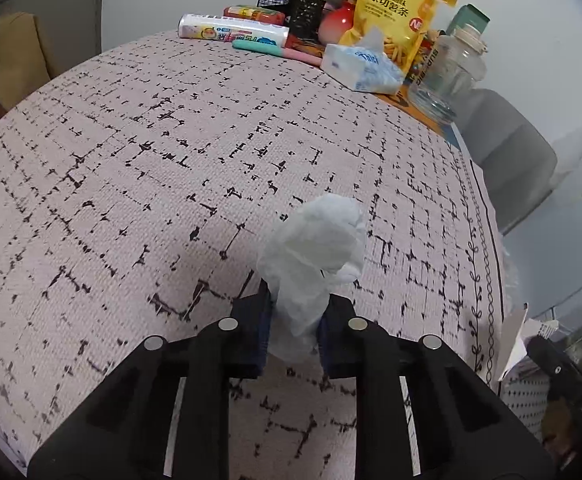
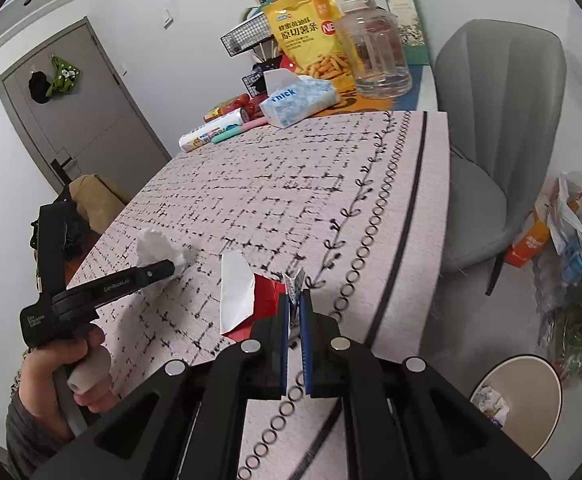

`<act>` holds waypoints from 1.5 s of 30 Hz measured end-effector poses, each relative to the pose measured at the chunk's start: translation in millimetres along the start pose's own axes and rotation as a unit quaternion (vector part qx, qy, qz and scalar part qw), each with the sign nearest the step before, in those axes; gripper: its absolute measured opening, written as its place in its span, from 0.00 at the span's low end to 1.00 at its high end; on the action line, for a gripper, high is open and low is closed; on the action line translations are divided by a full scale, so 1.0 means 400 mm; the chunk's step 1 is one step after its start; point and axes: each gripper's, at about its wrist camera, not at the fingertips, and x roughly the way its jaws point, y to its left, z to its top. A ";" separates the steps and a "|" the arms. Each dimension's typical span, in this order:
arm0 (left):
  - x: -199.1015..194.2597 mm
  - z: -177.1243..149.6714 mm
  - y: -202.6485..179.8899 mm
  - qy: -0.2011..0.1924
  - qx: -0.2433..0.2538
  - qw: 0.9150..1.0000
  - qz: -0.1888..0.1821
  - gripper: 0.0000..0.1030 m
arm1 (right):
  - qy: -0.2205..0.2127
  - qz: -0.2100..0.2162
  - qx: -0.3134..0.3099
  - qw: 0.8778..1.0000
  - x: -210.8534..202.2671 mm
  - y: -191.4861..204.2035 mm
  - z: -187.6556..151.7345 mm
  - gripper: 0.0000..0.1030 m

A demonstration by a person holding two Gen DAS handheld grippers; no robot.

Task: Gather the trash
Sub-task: 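Grasp the white tissue with the left gripper while the right grasps the red-white paper, then carry the white tissue and red-white paper over the beige bin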

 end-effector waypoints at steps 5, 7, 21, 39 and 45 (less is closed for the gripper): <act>-0.046 -0.013 -0.021 -0.015 0.004 1.000 -0.007 0.17 | -0.004 0.002 0.002 1.000 -0.021 -0.008 -0.011 0.06; -0.068 -0.017 -0.036 -0.022 0.007 1.000 -0.013 0.17 | -0.006 0.003 0.002 1.000 -0.031 -0.008 -0.014 0.06; -0.153 -0.059 -0.219 -0.039 0.054 0.995 -0.077 0.17 | -0.033 -0.017 0.021 0.999 -0.132 -0.080 -0.033 0.06; -0.078 -0.139 -0.499 0.005 0.139 0.982 -0.129 0.17 | -0.050 -0.081 0.091 0.991 -0.233 -0.327 -0.096 0.06; -0.036 -0.168 -0.579 0.024 0.161 0.978 -0.133 0.17 | -0.045 -0.099 0.114 0.988 -0.240 -0.411 -0.127 0.06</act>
